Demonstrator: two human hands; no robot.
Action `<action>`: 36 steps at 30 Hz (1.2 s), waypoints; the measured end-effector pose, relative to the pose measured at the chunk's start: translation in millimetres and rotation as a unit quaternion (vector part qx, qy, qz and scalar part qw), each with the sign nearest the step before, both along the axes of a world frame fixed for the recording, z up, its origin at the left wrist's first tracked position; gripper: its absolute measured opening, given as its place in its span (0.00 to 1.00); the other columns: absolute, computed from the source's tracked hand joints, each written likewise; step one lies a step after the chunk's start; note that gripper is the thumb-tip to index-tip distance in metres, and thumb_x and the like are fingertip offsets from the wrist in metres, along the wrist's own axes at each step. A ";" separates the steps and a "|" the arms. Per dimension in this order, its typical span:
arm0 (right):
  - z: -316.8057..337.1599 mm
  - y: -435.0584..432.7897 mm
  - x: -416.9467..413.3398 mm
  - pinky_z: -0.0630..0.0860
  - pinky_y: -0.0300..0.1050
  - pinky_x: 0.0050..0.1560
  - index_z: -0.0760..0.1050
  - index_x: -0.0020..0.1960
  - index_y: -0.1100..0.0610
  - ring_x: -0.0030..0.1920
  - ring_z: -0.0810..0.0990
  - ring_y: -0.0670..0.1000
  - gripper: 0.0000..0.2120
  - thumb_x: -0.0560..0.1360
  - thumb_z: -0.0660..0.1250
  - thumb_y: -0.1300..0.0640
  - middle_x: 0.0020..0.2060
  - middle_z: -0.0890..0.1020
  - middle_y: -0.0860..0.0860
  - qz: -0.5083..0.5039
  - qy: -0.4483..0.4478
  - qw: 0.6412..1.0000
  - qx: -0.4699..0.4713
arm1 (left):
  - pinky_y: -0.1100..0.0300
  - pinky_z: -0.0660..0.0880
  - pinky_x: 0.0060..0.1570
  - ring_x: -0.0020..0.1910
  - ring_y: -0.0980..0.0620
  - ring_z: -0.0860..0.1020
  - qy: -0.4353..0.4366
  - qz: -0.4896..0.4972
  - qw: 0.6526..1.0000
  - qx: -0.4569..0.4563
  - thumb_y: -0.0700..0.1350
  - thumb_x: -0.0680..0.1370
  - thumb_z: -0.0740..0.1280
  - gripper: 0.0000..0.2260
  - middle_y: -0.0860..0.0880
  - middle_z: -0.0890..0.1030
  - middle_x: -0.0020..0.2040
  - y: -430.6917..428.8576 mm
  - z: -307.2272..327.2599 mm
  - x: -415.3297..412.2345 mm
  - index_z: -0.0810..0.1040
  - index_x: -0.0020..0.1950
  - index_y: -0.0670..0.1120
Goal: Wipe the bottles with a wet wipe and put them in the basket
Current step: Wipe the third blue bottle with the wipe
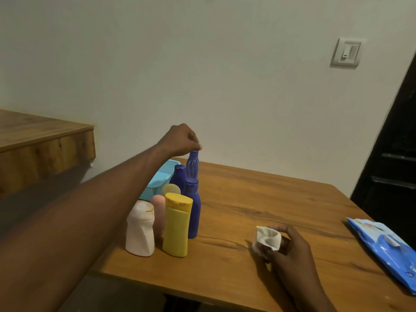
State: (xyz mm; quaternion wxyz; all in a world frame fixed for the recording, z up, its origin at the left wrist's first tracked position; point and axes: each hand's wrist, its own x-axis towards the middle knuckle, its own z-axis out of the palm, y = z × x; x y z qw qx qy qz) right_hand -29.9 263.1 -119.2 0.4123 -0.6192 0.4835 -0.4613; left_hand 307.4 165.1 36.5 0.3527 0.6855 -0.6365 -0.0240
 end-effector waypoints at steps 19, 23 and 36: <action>14.8 -130.9 117.4 0.80 0.44 0.43 0.78 0.61 0.54 0.51 0.84 0.54 0.15 0.77 0.68 0.66 0.52 0.84 0.53 0.048 -0.069 0.991 0.105 | 0.61 0.72 0.44 0.51 0.53 0.80 -0.043 0.000 0.995 0.087 0.47 0.73 0.78 0.14 0.48 0.86 0.54 -64.4 -19.4 30.3 0.86 0.56 0.43; 15.4 -128.6 112.8 0.80 0.42 0.37 0.78 0.61 0.54 0.51 0.84 0.55 0.16 0.77 0.68 0.68 0.52 0.84 0.54 0.045 -0.088 0.989 0.106 | 0.62 0.75 0.37 0.46 0.52 0.82 -0.040 0.004 0.997 0.070 0.45 0.72 0.78 0.10 0.47 0.86 0.48 -59.2 -14.7 24.7 0.88 0.50 0.42; 63.6 -62.3 27.4 0.85 0.48 0.44 0.72 0.63 0.53 0.51 0.83 0.54 0.22 0.74 0.74 0.67 0.52 0.81 0.51 -0.033 -0.171 0.985 -0.008 | 0.59 0.84 0.41 0.43 0.53 0.84 -0.006 -0.099 0.994 0.056 0.50 0.70 0.80 0.13 0.47 0.86 0.44 19.4 64.0 -99.1 0.86 0.46 0.42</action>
